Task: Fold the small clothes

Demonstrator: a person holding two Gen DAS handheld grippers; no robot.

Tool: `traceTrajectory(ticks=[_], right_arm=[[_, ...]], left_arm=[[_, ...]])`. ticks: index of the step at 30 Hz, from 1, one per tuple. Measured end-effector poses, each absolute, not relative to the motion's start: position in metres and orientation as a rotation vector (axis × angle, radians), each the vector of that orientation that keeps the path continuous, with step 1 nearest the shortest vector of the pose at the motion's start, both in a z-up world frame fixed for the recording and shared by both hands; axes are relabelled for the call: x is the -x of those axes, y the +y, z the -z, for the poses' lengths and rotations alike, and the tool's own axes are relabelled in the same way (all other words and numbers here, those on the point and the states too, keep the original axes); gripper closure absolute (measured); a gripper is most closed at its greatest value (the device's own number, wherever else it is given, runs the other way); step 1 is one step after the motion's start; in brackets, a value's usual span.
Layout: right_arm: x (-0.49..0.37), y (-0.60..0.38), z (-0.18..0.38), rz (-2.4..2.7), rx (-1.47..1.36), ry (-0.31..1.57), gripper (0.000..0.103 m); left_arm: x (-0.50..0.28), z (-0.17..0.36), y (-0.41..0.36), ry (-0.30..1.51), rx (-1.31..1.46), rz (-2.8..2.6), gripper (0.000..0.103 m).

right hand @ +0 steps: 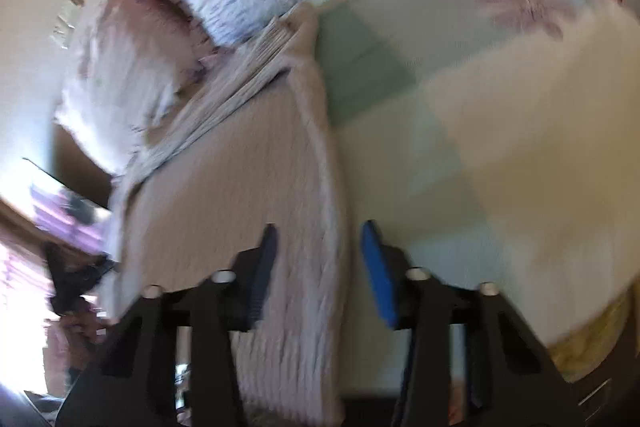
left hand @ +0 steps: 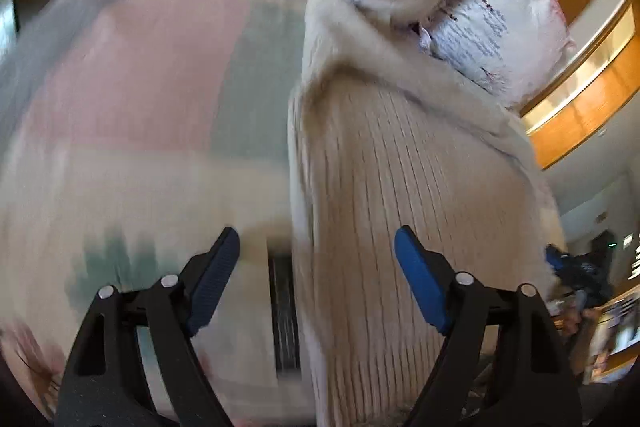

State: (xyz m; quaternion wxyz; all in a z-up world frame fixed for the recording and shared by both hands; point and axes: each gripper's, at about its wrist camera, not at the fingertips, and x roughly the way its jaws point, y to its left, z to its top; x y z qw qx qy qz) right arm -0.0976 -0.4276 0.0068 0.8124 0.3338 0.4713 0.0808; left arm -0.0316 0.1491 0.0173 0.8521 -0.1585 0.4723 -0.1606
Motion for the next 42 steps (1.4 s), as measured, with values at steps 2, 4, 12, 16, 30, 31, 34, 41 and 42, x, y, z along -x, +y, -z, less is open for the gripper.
traceTrajectory(ticks=[2, 4, 12, 16, 30, 31, 34, 41, 42], right_arm=[[0.114, -0.42, 0.002, -0.257, -0.797, 1.024, 0.081], [0.127, -0.411, 0.011, -0.335, -0.866, 1.048, 0.089], [0.118, -0.393, -0.007, -0.472, -0.929, 0.938, 0.095], [0.058, -0.398, -0.059, -0.512, -0.896, 0.77, 0.095], [-0.202, -0.408, -0.031, -0.115, -0.766, 0.905, 0.067], [-0.194, -0.41, -0.038, -0.14, -0.756, 0.865, 0.057], [-0.157, -0.416, -0.072, -0.134, -0.671, 0.667, 0.002], [-0.131, -0.412, -0.075, -0.211, -0.681, 0.722, 0.002], [-0.131, -0.409, -0.071, -0.214, -0.679, 0.733, 0.002]], left_arm=[[0.056, -0.017, 0.148, 0.997, 0.367, 0.386, 0.032], [0.078, -0.015, 0.146, 1.007, 0.413, 0.451, 0.046], [0.093, 0.005, 0.119, 1.069, 0.43, 0.538, 0.097], [0.045, -0.031, 0.117, 0.948, 0.414, 0.605, 0.098], [-0.215, -0.041, 0.107, 0.863, 0.524, 0.347, 0.038], [-0.207, -0.04, 0.116, 0.85, 0.541, 0.35, 0.03], [-0.184, -0.035, 0.137, 0.854, 0.593, 0.37, 0.021], [-0.19, -0.004, 0.118, 0.978, 0.582, 0.421, 0.032], [-0.192, -0.003, 0.115, 0.988, 0.591, 0.44, 0.047]])
